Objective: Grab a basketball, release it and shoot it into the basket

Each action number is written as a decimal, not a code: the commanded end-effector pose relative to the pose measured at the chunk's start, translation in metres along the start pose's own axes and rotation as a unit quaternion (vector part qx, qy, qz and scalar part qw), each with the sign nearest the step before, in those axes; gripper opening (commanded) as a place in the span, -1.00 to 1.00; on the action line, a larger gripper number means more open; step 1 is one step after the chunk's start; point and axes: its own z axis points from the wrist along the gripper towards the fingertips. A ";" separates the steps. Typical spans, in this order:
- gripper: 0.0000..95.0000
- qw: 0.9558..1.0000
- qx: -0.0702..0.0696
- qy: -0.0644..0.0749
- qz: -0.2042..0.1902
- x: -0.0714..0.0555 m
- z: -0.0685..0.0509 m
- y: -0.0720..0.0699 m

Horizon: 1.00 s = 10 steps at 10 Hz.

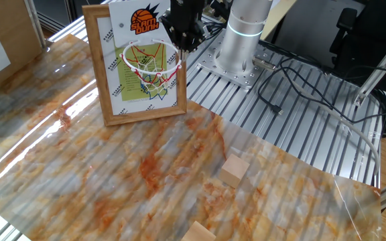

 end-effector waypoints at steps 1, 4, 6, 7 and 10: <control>-1.00 1.000 0.029 0.000 -0.003 -0.011 0.007 0.005; -1.00 0.999 0.041 0.006 0.008 -0.045 0.023 0.034; -1.00 0.999 0.048 0.011 0.001 -0.069 0.041 0.050; -1.00 0.999 0.049 0.012 -0.014 -0.086 0.062 0.058; -1.00 0.998 0.045 0.017 -0.037 -0.116 0.110 0.067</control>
